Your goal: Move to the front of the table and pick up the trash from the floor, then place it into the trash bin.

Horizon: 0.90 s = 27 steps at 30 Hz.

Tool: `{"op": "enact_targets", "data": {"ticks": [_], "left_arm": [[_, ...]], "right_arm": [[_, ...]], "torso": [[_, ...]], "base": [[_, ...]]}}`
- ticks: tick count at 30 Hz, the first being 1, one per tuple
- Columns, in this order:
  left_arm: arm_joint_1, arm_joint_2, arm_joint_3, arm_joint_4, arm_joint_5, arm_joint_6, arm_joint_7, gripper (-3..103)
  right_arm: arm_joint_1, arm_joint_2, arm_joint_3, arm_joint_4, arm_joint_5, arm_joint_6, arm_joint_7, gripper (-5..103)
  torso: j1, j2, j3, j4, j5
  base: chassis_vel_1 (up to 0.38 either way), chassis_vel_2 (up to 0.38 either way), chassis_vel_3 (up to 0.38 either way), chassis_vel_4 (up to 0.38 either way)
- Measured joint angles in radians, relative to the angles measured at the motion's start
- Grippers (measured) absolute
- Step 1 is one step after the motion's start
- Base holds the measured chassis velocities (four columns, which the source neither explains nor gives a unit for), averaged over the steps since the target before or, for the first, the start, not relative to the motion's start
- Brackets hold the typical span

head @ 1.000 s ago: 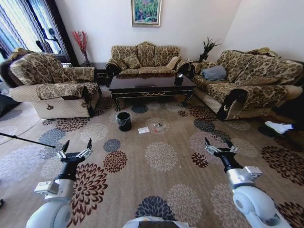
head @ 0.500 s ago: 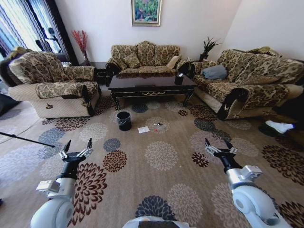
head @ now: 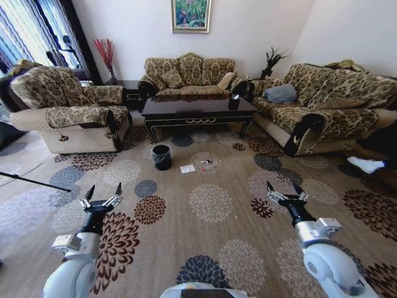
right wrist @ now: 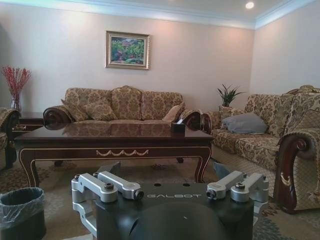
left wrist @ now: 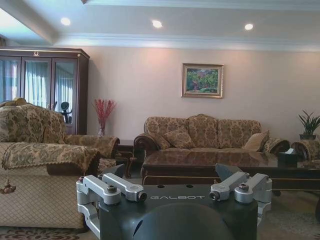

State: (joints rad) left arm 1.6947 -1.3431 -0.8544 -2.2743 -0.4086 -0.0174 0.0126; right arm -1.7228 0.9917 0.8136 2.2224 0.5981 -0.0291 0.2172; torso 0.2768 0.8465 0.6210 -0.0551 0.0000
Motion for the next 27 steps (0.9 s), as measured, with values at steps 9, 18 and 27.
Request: {"op": "enact_targets", "data": {"ticks": [9,18,27], "left_arm": [[0.008,0.001,-0.003,-0.006,0.004,-0.002,0.000,100],[0.014,-0.005,-0.003,-0.007,0.020,-0.007,0.000,100],[0.018,-0.008,-0.003,-0.008,0.026,-0.010,0.000,100]], "right_arm": [[0.000,-0.003,-0.007,0.000,-0.007,0.002,-0.003,100],[0.006,-0.003,-0.013,-0.004,-0.008,0.003,-0.003,100],[0.011,-0.002,-0.018,-0.007,-0.009,0.004,-0.003,100]], "torso": [[-0.012,-0.029,-0.017,0.0000,0.0000],[-0.026,-0.059,-0.033,0.0000,0.0000],[-0.042,-0.095,-0.053,0.0000,0.0000]], "base": [[0.000,0.000,0.000,0.000],[0.000,0.000,0.000,0.000],[0.000,0.000,0.000,0.000]]}}
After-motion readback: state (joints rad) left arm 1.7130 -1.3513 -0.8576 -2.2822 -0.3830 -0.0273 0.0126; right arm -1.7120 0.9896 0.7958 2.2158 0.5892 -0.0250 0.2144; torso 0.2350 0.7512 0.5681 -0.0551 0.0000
